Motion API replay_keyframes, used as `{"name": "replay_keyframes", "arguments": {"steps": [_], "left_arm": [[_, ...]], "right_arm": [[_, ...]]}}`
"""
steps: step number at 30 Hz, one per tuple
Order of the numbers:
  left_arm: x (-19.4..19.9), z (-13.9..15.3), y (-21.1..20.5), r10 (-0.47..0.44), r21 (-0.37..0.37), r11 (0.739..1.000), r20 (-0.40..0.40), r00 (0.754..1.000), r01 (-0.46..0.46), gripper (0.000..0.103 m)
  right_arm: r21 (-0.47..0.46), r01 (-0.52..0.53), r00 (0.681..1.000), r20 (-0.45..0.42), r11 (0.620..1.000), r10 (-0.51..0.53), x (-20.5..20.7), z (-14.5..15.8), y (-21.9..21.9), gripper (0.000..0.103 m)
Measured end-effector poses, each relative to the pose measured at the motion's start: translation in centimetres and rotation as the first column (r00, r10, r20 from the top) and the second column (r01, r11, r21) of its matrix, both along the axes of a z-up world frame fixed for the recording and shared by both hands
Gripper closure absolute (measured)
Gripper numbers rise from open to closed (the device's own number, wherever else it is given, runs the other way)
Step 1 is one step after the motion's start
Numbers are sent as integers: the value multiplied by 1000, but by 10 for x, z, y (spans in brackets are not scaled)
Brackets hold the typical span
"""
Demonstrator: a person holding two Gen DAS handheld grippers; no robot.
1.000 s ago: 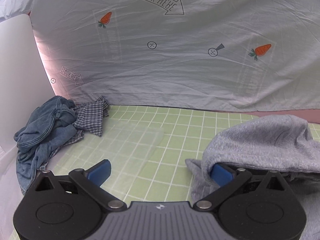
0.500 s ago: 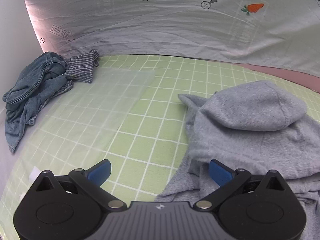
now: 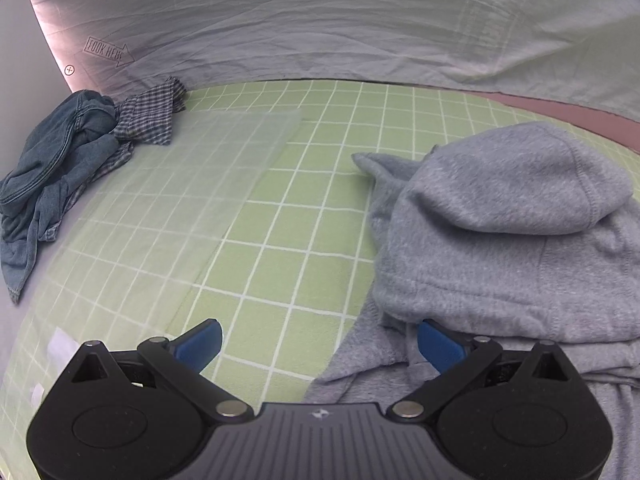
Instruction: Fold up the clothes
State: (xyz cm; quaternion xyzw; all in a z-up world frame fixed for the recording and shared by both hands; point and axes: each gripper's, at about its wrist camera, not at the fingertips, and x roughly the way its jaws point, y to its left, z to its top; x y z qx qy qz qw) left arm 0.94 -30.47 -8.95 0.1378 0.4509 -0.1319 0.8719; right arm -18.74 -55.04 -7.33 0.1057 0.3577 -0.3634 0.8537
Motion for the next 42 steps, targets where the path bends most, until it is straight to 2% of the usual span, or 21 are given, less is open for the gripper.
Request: {"name": "replay_keyframes", "arguments": {"steps": [4,8,16,25,29,34,42], "left_arm": [[6,-7,8,37,-13,999,-37,999,-37,0],[-1,0,13,36,-47,998,-35,999,-37,0],[-50,11,32,7,-69,998,-38,999,-9,0],[-106,-5,77,4,-34,999,-130,992,-8,0],[-123,-14,95,13,-41,999,-181,983,-21,0],[-136,-20,106,19,-62,998,-222,975,-33,1],[-155,-25,111,-30,-78,997,-255,967,10,2]], "right_arm": [[24,1,1000,-15,1000,0,3,-7,-2,0],[16,-5,1000,10,1000,5,1,0,1,0],[28,-26,999,33,999,25,-30,11,25,0],[134,-68,997,-33,989,73,-80,-10,73,0],[181,-72,995,-55,981,83,-101,-20,89,0],[227,-62,995,-63,972,78,-119,-29,99,0],[286,-50,994,-82,957,76,-134,-41,112,1]]}}
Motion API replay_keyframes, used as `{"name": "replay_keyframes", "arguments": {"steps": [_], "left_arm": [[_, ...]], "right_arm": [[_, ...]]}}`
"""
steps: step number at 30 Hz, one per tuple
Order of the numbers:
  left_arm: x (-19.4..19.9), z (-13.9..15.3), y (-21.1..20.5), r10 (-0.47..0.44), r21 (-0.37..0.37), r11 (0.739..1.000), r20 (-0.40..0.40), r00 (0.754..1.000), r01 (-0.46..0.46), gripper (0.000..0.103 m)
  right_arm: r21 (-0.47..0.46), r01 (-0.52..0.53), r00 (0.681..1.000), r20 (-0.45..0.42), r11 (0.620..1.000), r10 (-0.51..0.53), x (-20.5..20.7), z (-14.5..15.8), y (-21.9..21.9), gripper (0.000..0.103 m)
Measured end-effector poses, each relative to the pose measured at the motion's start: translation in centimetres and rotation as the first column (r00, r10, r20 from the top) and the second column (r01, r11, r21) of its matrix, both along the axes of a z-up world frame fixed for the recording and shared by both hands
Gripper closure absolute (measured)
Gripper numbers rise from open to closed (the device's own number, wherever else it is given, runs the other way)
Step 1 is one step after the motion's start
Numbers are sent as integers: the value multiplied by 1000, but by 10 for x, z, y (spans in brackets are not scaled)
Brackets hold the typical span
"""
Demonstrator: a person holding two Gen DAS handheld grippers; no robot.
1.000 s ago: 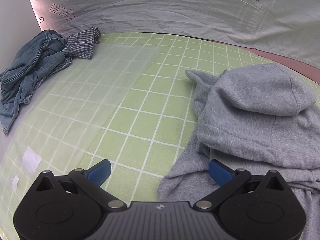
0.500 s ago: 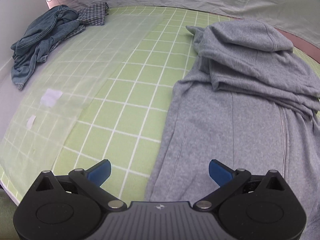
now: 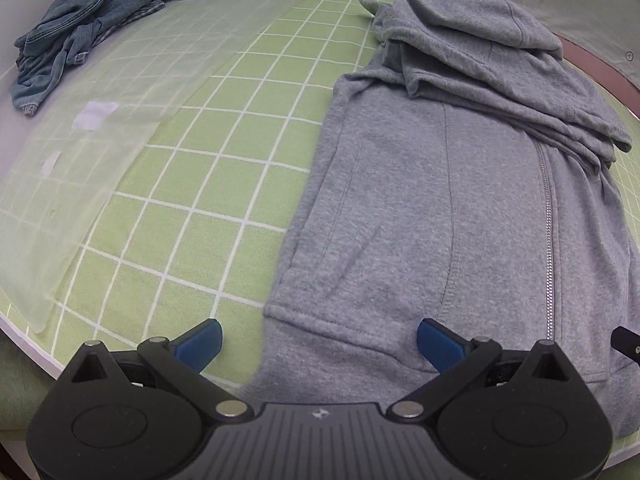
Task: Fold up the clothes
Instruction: 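Move both grippers to the hoodie hem and position them, then grasp the hoodie hem with both grippers and fold it toward the hood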
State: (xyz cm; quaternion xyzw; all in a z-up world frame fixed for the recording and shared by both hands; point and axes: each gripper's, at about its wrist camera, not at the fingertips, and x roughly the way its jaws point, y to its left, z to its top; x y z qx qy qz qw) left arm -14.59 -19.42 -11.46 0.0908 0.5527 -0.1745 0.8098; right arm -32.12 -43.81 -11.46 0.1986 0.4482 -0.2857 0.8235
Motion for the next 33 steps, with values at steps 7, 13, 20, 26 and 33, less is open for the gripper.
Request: {"name": "replay_keyframes", "arguments": {"steps": [7,13,20,26,33], "left_arm": [[-10,2,6,-22,-28,999,12,1000,22,14],[-17,6,2,-73,-41,996,26,997,74,31],[-14,10,1,-83,-103,991,-13,996,82,77],[-8,23,-4,-86,-162,984,-30,996,80,90],[19,62,-5,-35,-270,962,29,999,41,90]], "right_arm": [[27,16,1000,-7,1000,-16,-9,-6,9,2],[22,6,1000,3,1000,-6,-11,-6,16,8],[31,-31,999,44,999,30,-11,0,20,48],[67,-82,993,87,994,76,-4,9,19,89],[10,-129,967,221,992,124,12,51,-2,92]]}}
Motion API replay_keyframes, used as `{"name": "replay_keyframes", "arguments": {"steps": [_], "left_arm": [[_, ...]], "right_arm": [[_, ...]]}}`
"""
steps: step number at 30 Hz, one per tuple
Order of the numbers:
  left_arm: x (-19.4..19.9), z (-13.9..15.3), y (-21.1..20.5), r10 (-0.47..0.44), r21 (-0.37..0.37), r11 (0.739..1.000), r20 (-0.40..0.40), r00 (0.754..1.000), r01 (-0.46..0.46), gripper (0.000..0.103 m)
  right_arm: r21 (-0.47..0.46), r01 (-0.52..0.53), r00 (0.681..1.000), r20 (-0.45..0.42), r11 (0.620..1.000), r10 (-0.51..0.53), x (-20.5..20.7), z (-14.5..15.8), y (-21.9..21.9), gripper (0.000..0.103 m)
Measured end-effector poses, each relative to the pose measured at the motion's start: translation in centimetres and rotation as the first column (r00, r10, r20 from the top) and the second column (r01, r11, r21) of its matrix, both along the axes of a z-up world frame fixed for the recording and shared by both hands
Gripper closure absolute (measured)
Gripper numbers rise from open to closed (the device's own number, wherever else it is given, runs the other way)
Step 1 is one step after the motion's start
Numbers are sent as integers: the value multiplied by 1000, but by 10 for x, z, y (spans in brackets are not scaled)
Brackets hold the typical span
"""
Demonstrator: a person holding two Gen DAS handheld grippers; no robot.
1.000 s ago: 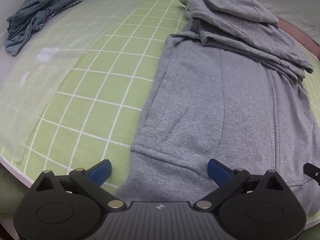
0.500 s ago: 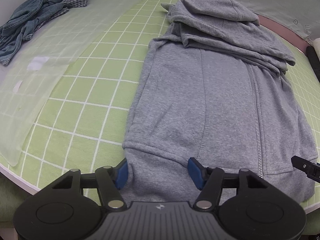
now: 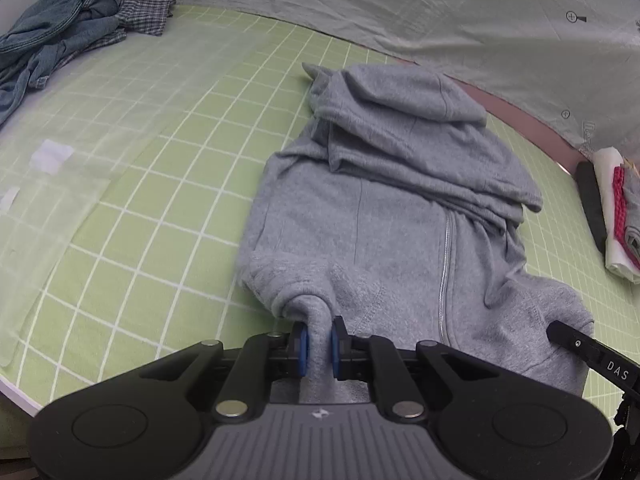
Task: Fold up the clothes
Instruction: 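Grasp the hoodie hem with both grippers and fold it toward the hood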
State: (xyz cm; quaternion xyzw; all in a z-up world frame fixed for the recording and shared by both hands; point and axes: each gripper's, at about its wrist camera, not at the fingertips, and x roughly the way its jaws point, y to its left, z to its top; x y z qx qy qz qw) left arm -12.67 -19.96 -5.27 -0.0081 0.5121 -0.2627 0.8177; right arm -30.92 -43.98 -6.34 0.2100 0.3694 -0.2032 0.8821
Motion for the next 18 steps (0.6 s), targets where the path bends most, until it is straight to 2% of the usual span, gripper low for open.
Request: {"name": "replay_keyframes", "arguments": {"steps": [5,10,18], "left_arm": [[29,31,-15,20,-71,997,65,998,-15,90],[64,49,-32,30,-117,993,112,993,-17,90],[123,53,-74,34,-135,991,135,990,-15,90]], "right_arm": [[-18,30,996,85,999,-29,23,24,-21,92],[-27,69,987,149,997,-64,47,41,-44,92],[-55,122,976,191,991,-110,90,48,-85,92]]}}
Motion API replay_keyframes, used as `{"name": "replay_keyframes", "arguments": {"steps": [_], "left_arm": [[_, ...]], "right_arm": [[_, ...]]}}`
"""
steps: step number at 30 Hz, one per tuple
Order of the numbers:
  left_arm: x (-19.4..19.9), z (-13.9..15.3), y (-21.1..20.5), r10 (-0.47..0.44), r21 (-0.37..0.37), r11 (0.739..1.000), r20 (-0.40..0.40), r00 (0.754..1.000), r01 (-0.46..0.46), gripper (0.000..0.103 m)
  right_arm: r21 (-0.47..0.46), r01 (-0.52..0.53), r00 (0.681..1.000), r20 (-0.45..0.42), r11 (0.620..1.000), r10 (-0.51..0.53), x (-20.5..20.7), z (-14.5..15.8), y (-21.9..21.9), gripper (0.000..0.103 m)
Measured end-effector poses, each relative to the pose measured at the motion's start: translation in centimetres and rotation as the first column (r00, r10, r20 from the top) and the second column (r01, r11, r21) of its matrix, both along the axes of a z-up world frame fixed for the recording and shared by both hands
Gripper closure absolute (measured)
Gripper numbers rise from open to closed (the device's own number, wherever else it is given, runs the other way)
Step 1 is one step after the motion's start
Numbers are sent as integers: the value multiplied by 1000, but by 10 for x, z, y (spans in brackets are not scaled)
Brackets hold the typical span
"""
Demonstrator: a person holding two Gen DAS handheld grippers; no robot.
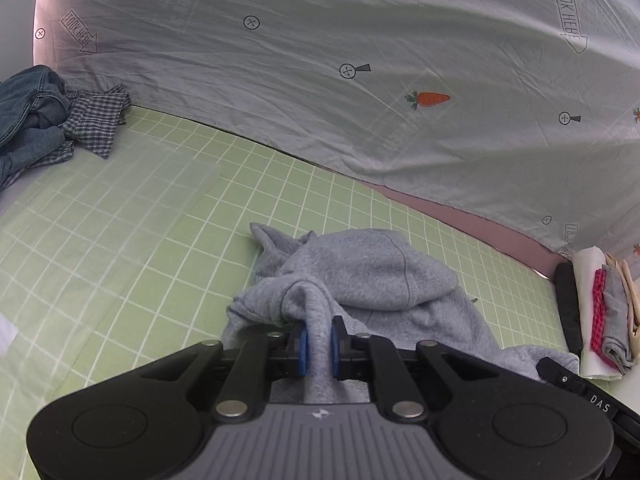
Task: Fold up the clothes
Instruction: 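Grasp the hoodie hem with both grippers and fold it toward the hood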
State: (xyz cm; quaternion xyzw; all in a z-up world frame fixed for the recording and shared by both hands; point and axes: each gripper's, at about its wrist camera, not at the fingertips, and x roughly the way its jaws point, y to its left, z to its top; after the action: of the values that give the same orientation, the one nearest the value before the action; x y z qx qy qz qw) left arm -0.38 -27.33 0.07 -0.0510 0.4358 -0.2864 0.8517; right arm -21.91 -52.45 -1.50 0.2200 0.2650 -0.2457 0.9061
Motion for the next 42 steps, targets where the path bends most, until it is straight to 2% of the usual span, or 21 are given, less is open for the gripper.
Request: {"name": "replay_keyframes", "arguments": {"steps": [4,7,12,15,20,22,26,29,32,33,34,36,38,42], "left_arm": [[31,-19,-28,-5,28,1000,-18,1000,5,90],[54,-45,-45,10,69,998,-66,998,-6,90],[69,-74,-53,19,106,994,-125,992,-6,87],[68,-75,-48,29,95,995,-133,991,-17,84],[62,-65,-38,34,80,997,-142,989,-23,77],[56,-59,-31,42,75,997,-132,990,-32,75],[43,-51,-17,45,48,998,-135,990,-39,71],[35,-53,-13,38,44,999,-152,988,-31,71],[29,-60,-14,19,38,999,-171,985,-12,74],[28,-62,-14,17,28,1000,-175,984,-12,80],[28,-65,-14,12,11,1000,-183,983,-10,96],[30,-66,-16,9,4,1000,-189,982,-8,96],[34,-64,-18,3,-7,1000,-184,983,-5,97],[54,-53,-25,5,-45,999,-175,985,-13,97]], "right_arm": [[4,16,1000,-23,1000,-15,28,-13,-21,92],[7,21,998,-61,1000,-21,51,-31,-35,91],[47,39,988,-150,998,-32,78,-67,-51,88],[45,31,987,-157,999,-23,79,-72,-51,85],[89,44,991,-129,995,-33,69,-63,-52,81],[87,41,992,-118,995,-31,63,-57,-48,76],[67,45,993,-108,997,-37,49,-47,-34,55],[80,54,994,-102,995,-46,37,-46,-28,55],[110,58,994,-102,992,-47,31,-50,-27,57],[118,55,994,-101,991,-43,30,-51,-26,62],[118,44,995,-99,992,-32,31,-51,-26,65],[118,22,996,-94,993,-11,32,-50,-25,86],[118,0,996,-88,993,11,34,-50,-24,93],[72,-28,997,-70,997,33,44,-38,-29,94]]}}
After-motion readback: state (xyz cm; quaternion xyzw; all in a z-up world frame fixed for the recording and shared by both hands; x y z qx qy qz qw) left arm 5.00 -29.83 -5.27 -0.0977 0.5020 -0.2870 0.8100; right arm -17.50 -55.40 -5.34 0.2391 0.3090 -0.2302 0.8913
